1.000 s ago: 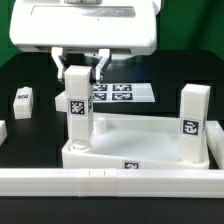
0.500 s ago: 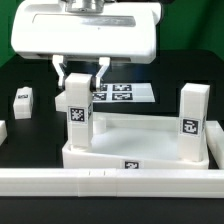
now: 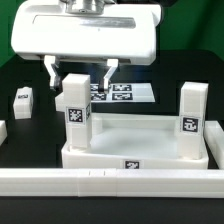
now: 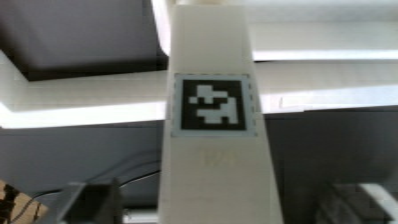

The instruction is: Assemble desk

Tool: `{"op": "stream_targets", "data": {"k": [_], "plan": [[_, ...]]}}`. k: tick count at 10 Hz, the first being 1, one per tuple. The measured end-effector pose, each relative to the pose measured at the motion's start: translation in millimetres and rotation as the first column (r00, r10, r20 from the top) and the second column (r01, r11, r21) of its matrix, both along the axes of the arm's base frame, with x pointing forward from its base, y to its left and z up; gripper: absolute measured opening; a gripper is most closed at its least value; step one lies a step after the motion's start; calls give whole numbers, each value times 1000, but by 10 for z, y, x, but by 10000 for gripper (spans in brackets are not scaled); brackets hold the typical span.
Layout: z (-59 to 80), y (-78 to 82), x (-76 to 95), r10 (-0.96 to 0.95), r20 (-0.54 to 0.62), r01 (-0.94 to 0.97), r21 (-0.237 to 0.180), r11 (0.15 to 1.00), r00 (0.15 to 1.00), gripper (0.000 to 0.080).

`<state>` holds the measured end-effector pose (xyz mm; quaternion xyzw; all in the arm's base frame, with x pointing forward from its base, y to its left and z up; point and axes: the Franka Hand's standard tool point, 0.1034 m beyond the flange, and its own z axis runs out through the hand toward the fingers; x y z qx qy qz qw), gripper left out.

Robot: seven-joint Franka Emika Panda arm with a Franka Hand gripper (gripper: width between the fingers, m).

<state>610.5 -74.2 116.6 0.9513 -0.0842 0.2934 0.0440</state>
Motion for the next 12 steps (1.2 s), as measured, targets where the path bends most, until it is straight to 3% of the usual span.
{"op": "stream_targets", "data": {"k": [3,7,12], "plan": [[51,-15,18,-2,-5,2,6,1000,1000,645],[286,-83,64,-7,-31,8,36,999,999,648],[254,-85,60,-6,-55,9,46,999,998,648]]}}
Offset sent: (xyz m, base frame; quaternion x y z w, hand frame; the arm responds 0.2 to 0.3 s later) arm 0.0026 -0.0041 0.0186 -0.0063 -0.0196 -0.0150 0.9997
